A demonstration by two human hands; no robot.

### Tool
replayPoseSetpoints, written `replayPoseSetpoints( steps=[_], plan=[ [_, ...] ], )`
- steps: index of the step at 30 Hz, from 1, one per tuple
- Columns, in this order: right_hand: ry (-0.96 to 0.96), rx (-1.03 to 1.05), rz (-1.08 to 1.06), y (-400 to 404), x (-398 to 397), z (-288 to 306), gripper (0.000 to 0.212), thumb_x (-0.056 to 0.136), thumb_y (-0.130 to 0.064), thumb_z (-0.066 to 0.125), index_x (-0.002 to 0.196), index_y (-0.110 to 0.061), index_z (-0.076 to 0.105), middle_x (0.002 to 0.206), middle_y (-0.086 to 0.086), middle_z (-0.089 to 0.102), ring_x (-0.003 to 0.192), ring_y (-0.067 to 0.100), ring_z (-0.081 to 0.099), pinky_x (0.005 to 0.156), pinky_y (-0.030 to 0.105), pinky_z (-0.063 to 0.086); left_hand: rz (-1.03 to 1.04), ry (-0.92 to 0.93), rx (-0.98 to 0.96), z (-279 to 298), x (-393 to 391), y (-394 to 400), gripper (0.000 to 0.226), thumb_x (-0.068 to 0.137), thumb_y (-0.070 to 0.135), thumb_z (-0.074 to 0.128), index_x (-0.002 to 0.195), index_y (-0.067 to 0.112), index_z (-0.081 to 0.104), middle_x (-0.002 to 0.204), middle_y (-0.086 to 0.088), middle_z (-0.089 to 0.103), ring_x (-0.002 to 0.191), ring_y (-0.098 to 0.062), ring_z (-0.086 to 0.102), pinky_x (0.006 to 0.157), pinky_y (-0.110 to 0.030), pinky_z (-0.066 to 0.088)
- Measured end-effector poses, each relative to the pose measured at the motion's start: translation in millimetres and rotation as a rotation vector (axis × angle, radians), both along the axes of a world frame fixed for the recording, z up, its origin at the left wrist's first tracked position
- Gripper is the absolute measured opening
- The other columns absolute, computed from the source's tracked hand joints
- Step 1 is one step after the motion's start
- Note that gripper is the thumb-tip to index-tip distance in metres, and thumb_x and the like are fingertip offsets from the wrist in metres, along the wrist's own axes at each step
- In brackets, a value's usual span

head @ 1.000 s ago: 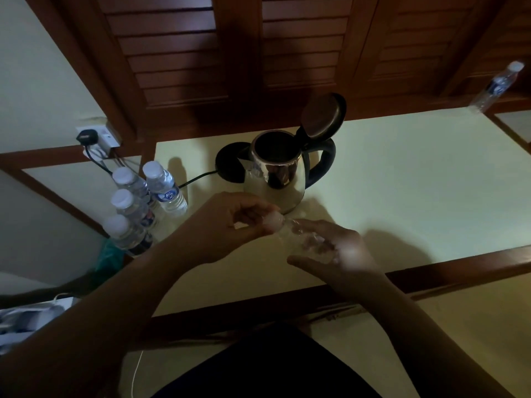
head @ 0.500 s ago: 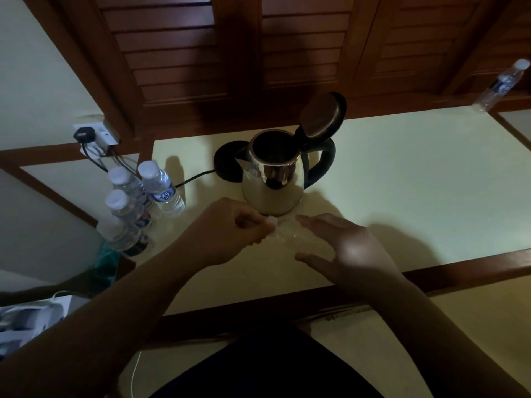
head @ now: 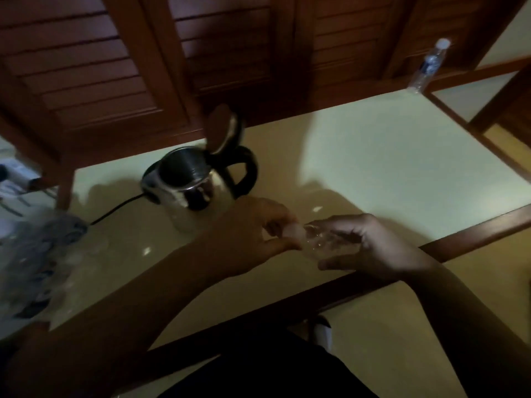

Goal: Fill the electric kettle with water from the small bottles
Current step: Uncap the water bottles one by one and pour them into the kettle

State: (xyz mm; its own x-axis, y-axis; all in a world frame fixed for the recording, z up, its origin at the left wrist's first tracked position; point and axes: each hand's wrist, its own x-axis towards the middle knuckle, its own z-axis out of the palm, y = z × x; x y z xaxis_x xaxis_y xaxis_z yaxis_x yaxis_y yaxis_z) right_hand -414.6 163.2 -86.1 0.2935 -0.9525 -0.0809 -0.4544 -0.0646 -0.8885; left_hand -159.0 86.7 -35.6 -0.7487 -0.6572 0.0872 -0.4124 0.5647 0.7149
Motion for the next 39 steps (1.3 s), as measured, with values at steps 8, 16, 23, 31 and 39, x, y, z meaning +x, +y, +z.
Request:
replayPoseSetpoints(
  steps=[8, 16, 23, 31, 39],
  plan=[
    [-0.193, -0.087, -0.413, -25.7, -149.8, -20.3, 0.059, 0.086, -0.041, 0.077, 0.137, -0.016, 0.062, 0.108, 0.003, 0.072, 0.104, 0.018, 0.071, 0.087, 0.03, 0.061, 0.116, 0.035, 0.041, 4.2, -177.4, -65.3, 0.054, 0.09, 0.052, 0.072, 0.139, 0.033, 0.061, 0.121, 0.016, 0.069, 0.099, -0.001, 0.067, 0.083, -0.025, 0.058],
    [0.03, -0.414, -0.996, -143.6, -306.6, -38.5, 0.055, 0.092, -0.044, 0.076, 0.139, -0.027, 0.054, 0.128, -0.011, 0.064, 0.111, -0.001, 0.062, 0.083, 0.02, 0.057, 0.286, -0.385, -0.104, -74.5, -358.8, -185.5, 0.093, 0.09, 0.069, 0.059, 0.164, 0.032, 0.016, 0.171, -0.002, 0.019, 0.154, -0.028, 0.026, 0.121, -0.051, 0.032],
    [-0.018, -0.414, -1.05, -241.3, -399.7, -60.2, 0.058, 0.089, -0.042, 0.08, 0.138, -0.027, 0.054, 0.133, -0.004, 0.067, 0.117, 0.013, 0.068, 0.092, 0.037, 0.062, 0.328, -0.64, -0.071, -115.5, -429.7, -223.5, 0.115, 0.065, 0.098, 0.049, 0.16, 0.047, 0.011, 0.173, 0.005, 0.005, 0.159, -0.032, 0.003, 0.119, -0.073, 0.011],
    [-0.053, -0.377, -0.928, -288.9, -428.7, -75.8, 0.061, 0.086, -0.03, 0.084, 0.138, -0.019, 0.054, 0.134, 0.001, 0.068, 0.12, 0.015, 0.068, 0.092, 0.043, 0.063, 0.326, -0.702, -0.164, -119.7, -439.3, -236.2, 0.12, 0.056, 0.105, 0.042, 0.158, 0.049, 0.015, 0.172, 0.008, 0.009, 0.158, -0.027, 0.01, 0.119, -0.071, 0.014],
    [-0.025, -0.335, -0.908, -296.9, -434.6, -82.0, 0.059, 0.085, -0.026, 0.085, 0.135, -0.021, 0.056, 0.128, 0.002, 0.071, 0.118, 0.016, 0.07, 0.091, 0.041, 0.063, 0.295, -0.68, -0.242, -133.7, -431.4, -230.8, 0.115, 0.066, 0.105, 0.02, 0.161, 0.045, -0.002, 0.174, 0.007, -0.005, 0.16, -0.027, -0.004, 0.12, -0.071, 0.004]
  ],
)
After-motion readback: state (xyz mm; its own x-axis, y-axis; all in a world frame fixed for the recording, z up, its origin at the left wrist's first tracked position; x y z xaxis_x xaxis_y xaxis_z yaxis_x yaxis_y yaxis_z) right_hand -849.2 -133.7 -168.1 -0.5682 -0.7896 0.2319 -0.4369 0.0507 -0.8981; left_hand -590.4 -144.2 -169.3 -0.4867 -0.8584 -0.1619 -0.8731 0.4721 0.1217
